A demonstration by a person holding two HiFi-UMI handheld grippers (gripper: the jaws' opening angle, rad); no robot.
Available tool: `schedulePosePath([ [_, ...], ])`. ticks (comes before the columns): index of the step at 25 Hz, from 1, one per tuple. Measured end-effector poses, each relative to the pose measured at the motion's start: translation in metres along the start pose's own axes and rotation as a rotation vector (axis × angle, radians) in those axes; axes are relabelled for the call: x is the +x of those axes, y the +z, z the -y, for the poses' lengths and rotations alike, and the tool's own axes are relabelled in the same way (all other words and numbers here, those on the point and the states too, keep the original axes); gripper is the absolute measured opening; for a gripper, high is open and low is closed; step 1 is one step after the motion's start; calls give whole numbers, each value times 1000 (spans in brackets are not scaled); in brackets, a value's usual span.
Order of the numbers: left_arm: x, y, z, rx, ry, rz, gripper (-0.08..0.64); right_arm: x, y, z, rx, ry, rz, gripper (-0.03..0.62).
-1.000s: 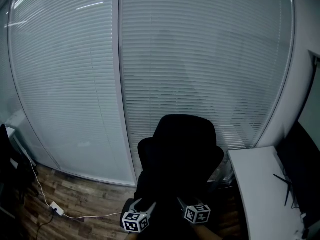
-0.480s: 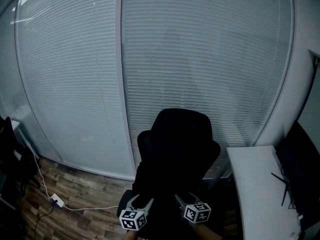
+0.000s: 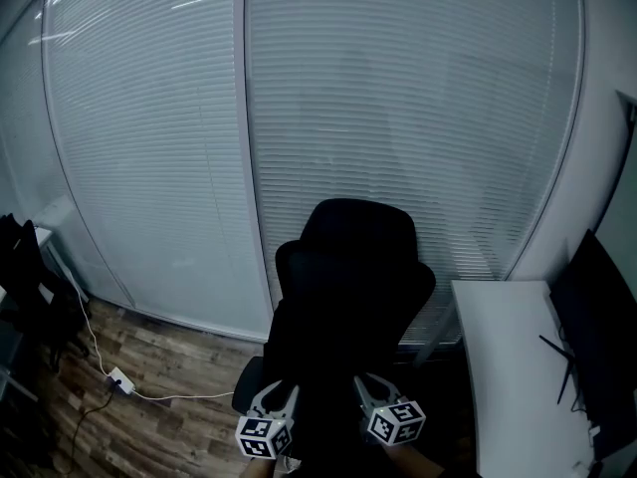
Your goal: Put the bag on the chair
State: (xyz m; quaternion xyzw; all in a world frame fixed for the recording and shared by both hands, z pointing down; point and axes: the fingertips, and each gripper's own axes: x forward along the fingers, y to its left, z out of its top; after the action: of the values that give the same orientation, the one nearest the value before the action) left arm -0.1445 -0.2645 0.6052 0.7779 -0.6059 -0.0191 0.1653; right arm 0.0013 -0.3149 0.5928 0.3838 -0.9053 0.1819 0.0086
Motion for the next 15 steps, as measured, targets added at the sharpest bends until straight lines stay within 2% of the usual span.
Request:
schedulePosePath([
  [6, -33, 5, 15, 33, 38, 57, 54, -25, -2, -16, -9, 37, 10, 60],
  [15, -72, -1, 48, 30, 42, 72, 29, -66, -9, -33, -6, 72, 19, 55],
])
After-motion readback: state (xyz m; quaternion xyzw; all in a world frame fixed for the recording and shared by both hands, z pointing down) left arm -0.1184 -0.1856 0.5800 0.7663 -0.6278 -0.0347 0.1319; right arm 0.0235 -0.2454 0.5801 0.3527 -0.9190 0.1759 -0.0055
